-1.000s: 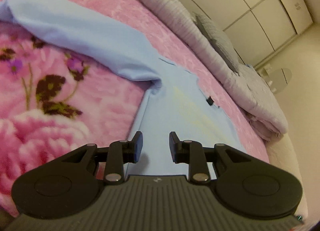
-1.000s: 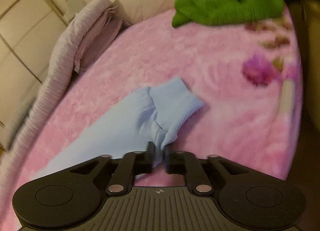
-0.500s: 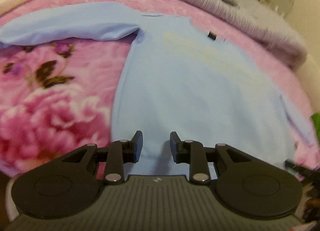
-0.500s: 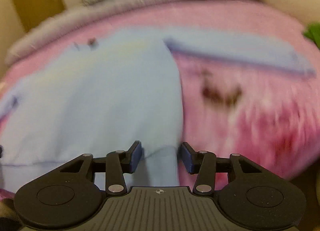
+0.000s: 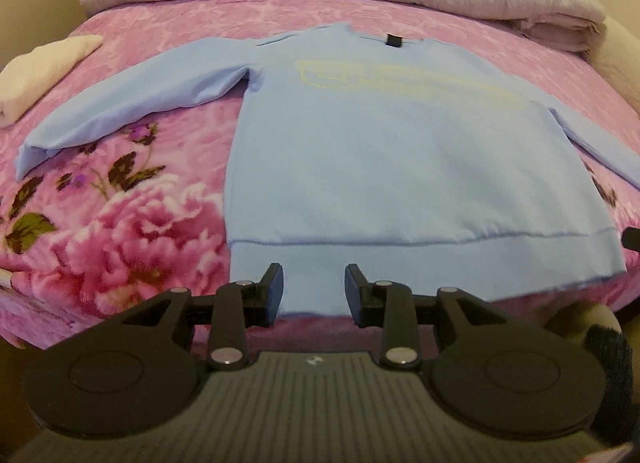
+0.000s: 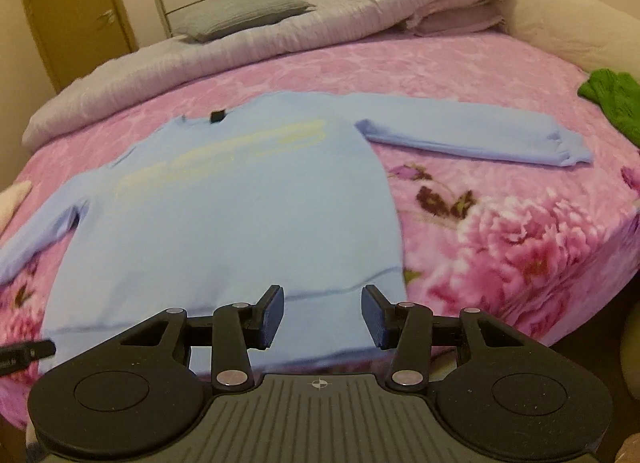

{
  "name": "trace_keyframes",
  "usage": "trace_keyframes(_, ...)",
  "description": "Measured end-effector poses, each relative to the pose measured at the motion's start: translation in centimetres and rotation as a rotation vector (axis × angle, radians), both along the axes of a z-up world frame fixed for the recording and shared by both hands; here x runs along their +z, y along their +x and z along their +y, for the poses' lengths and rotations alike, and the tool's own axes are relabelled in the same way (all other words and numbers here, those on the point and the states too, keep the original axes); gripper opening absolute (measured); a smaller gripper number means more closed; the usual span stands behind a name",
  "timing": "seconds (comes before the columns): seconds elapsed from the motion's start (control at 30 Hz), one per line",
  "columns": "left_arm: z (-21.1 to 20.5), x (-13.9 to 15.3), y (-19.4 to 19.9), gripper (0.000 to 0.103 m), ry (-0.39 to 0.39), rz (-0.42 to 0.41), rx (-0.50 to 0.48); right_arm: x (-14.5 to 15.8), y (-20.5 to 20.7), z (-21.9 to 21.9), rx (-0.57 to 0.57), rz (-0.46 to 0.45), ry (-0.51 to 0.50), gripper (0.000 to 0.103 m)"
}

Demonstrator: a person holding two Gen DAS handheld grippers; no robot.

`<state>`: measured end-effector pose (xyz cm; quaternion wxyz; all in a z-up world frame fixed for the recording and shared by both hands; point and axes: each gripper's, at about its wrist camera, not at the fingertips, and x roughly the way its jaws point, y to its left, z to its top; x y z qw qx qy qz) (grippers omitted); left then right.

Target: Fold clothes

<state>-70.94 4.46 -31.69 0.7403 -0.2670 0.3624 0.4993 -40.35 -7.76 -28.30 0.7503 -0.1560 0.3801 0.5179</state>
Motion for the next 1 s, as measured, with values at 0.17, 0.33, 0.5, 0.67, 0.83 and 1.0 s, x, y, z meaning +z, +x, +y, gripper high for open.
trace_keyframes(0.17,-1.4,0.5,-0.2,0.029,0.022,0.007,-0.022,0.3,-0.8,-1.3,0.006,-0.018,0.007,0.047)
trace_keyframes(0.33,-2.8,1.2,-0.6,0.029,0.046,0.012,-0.035,1.5,0.0,-3.6,-0.038,-0.04,0.025,0.047)
trace_keyframes(0.5,-4.1,2.2,-0.9,0.03,0.076,0.017,-0.044,2.6,1.4,-6.0,-0.097,-0.052,0.041,0.047)
trace_keyframes(0.67,-5.0,3.0,-0.8,0.03,0.102,0.021,-0.051,3.3,2.0,-7.4,-0.114,-0.042,0.063,0.047)
trace_keyframes(0.83,-5.5,3.3,-0.8,0.03,0.112,0.03,-0.046,3.1,1.8,-7.3,-0.087,-0.028,0.063,0.047)
trace_keyframes(1.0,-5.5,3.2,-1.0,0.031,0.108,0.039,-0.035,2.7,1.3,-6.7,-0.053,-0.022,0.058,0.047)
